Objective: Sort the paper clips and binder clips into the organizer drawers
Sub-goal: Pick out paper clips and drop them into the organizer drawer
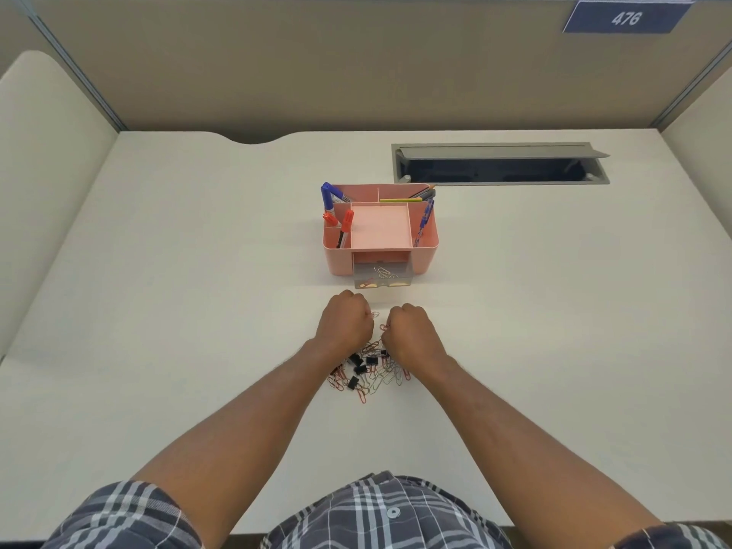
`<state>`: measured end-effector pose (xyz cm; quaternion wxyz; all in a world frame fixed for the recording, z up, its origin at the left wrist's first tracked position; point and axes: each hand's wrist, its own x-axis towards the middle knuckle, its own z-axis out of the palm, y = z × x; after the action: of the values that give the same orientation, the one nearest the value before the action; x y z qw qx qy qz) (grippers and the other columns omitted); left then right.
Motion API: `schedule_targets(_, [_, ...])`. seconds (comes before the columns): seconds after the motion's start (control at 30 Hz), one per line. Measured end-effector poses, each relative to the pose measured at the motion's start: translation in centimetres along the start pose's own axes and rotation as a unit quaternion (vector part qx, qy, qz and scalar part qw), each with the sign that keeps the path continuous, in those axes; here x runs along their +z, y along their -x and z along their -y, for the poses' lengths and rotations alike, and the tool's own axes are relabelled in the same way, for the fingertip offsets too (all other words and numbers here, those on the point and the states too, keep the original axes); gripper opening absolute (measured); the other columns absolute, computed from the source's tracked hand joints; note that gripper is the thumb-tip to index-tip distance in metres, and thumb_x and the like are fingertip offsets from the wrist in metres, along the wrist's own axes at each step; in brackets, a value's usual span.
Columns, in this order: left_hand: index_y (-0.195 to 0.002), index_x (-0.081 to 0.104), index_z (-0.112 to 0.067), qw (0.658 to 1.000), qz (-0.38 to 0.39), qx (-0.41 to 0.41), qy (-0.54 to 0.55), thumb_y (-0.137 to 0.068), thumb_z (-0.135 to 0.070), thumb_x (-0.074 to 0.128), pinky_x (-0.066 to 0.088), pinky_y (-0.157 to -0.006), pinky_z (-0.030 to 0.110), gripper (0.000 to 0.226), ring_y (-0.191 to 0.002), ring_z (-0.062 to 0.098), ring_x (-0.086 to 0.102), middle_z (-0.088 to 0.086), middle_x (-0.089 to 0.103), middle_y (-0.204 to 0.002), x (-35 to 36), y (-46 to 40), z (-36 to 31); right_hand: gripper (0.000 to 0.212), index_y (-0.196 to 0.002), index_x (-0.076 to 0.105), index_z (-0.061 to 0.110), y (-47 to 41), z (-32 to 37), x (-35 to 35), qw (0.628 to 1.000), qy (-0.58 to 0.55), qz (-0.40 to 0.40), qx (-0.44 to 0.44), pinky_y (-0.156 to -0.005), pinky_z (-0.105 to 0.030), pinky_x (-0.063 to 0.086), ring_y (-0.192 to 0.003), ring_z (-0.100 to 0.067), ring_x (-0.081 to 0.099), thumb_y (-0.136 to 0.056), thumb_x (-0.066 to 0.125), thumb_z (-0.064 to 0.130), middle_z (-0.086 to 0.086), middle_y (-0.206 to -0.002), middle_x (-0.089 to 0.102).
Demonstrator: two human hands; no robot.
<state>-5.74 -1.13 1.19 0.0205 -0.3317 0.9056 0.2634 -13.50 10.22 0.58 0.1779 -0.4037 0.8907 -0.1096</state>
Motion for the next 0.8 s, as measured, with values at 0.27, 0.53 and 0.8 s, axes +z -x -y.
schedule_targets(0.27, [-0.077,0.063,-0.011,0.997,-0.008,0.0,0.077,-0.085,-0.013,0.056,0.052,-0.068,0.038,0.01,-0.075,0.02,0.059,0.001,0.063,-0.079,-0.6,1.1,0.3,0.009,-0.083,0.058,0.009,0.4,-0.6,-0.9,0.991,-0.126,-0.01,0.04,-0.07,-0.037,0.048,-0.081,-0.025,0.057,-0.083,0.049,0.012,-0.006,-0.086,0.061])
schedule_targets(0.53, [-0.088,0.065,-0.017,0.971,-0.111,0.093,0.189,-0.089,-0.015,0.065,0.048,-0.067,0.022,0.003,-0.074,0.007,0.057,-0.006,0.064,-0.08,-1.7,3.2,0.4,0.009,-0.089,0.066,0.018,1.7,-0.9,-4.0,0.963,-0.254,-0.086,-0.014,-0.073,-0.034,0.053,-0.078,-0.016,0.061,-0.089,0.058,0.015,0.003,-0.084,0.066])
schedule_targets(0.8, [-0.09,0.067,-0.008,0.952,-0.215,0.129,0.174,-0.089,0.001,0.057,0.05,-0.069,0.03,0.014,-0.077,0.017,0.057,0.003,0.065,-0.085,-5.2,0.3,-2.2,0.018,-0.093,0.069,0.008,-1.6,1.0,-8.2,0.959,-0.188,-0.197,-0.084,-0.073,-0.038,0.052,-0.081,-0.023,0.059,-0.091,0.051,0.006,-0.007,-0.087,0.068])
